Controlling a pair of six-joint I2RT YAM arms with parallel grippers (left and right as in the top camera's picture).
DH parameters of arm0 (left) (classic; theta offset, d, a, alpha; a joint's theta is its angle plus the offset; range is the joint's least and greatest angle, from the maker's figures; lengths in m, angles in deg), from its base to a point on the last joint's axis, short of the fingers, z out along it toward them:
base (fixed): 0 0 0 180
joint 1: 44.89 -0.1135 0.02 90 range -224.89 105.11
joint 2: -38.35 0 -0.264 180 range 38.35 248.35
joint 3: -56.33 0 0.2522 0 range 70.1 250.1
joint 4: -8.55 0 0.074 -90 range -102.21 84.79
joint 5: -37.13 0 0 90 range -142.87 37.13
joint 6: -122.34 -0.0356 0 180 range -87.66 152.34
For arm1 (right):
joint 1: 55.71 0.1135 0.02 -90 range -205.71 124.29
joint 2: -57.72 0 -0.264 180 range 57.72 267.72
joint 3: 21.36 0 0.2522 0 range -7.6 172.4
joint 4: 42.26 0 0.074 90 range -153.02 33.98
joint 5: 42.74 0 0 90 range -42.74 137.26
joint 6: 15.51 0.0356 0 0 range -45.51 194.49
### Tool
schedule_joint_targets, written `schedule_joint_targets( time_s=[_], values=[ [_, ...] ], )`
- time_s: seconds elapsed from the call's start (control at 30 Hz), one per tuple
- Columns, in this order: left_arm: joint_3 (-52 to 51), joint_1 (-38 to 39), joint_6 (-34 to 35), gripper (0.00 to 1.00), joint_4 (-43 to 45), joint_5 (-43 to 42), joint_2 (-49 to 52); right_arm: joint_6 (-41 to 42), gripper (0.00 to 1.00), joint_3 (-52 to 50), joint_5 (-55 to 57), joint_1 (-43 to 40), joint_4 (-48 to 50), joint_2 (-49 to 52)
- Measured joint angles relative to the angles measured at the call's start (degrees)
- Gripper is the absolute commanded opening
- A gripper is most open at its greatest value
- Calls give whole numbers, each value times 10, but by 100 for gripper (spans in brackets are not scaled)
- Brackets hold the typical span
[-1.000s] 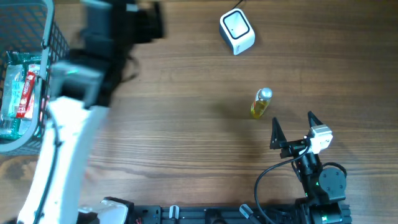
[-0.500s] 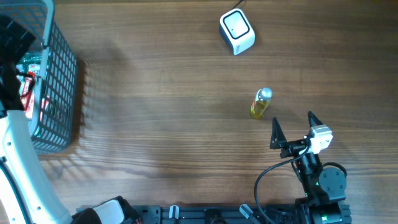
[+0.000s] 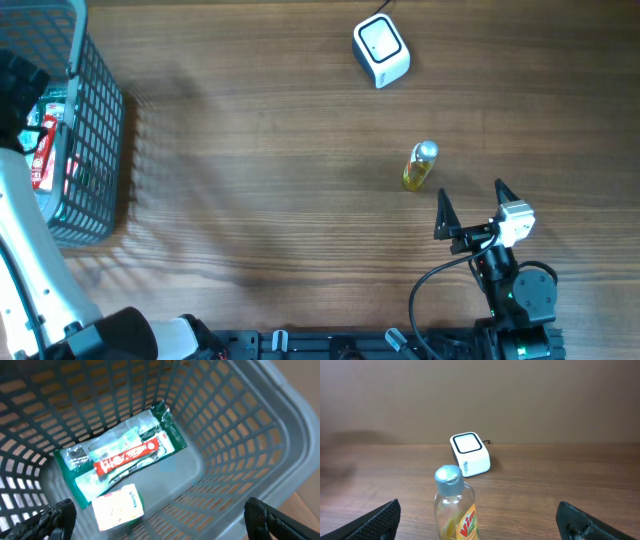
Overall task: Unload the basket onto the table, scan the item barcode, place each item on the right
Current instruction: 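Move left gripper back over the basket, then grasp the Kleenex tissue pack in the basket with left gripper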
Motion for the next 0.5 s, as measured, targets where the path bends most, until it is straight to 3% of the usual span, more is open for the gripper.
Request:
schedule_joint_targets(
  time_s=[0.27,0.5],
  values=[
    [0,-7,-59,100,-19,-1,44,0,100,0,0,0,0,0],
    [0,-60,-78,100,-34,-40,86,0,100,0,0,0,0,0]
  ],
)
